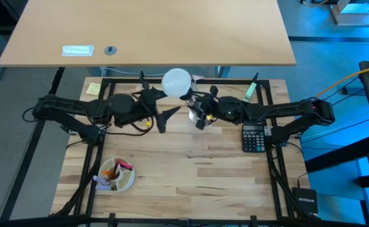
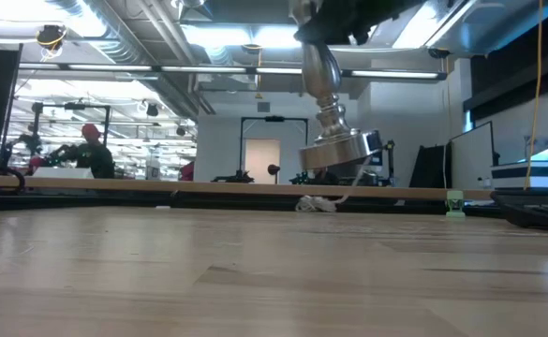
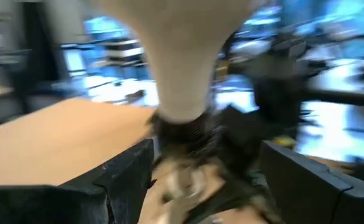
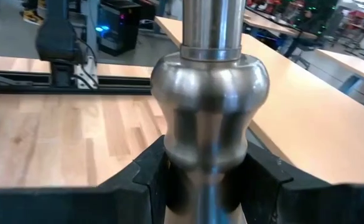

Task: Screw lightbulb
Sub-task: Insert the lightbulb into the silver lamp

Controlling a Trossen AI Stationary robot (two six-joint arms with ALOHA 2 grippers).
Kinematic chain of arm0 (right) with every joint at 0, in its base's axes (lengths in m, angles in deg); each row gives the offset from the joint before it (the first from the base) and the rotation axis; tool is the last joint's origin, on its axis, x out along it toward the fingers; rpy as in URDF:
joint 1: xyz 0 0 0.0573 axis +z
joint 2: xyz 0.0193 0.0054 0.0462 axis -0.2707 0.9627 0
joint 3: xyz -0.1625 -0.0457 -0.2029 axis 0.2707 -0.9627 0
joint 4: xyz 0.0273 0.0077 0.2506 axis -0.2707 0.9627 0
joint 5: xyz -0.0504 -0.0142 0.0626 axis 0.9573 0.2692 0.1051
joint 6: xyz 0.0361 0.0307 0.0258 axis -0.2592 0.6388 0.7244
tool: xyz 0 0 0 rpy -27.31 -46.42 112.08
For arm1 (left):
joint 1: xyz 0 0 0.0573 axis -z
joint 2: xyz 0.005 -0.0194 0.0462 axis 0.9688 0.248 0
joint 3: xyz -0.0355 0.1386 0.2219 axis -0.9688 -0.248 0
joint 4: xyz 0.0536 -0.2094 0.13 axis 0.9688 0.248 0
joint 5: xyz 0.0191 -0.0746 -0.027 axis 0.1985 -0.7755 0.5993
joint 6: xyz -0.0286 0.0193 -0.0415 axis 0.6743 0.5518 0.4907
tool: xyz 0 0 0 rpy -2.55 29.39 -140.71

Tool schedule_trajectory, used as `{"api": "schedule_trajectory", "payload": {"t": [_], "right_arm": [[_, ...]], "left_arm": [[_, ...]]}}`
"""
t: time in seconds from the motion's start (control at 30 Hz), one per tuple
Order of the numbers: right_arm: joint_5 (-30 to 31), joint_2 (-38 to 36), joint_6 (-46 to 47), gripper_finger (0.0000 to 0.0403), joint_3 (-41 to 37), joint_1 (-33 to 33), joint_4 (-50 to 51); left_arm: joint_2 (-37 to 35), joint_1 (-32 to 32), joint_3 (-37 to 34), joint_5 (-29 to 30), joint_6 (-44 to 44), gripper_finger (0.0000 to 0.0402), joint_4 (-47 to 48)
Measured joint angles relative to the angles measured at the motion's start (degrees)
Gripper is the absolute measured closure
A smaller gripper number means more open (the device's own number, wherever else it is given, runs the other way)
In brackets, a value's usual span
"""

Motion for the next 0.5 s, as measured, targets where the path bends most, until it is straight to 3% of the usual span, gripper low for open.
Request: {"api": "schedule_trajectory", "payload": {"t": [0.1,0.3,0.5], "right_arm": [[0.99,0.04,-0.03,0.0259,-0.02,0.0,0.34],[2.13,0.07,-1.02,0.0259,-0.04,0.0,0.32],[2.16,0.09,-1.04,0.0259,-0.1,0.0,0.03]], "left_arm": [[1.31,1.67,-0.02,8.65,-0.13,0.0121,-1.32],[5.98,5.41,-0.02,19.73,-7.13,0.0121,-15.97],[11.39,4.5,-0.02,23.59,-14.87,0.0121,-31.15]]}}
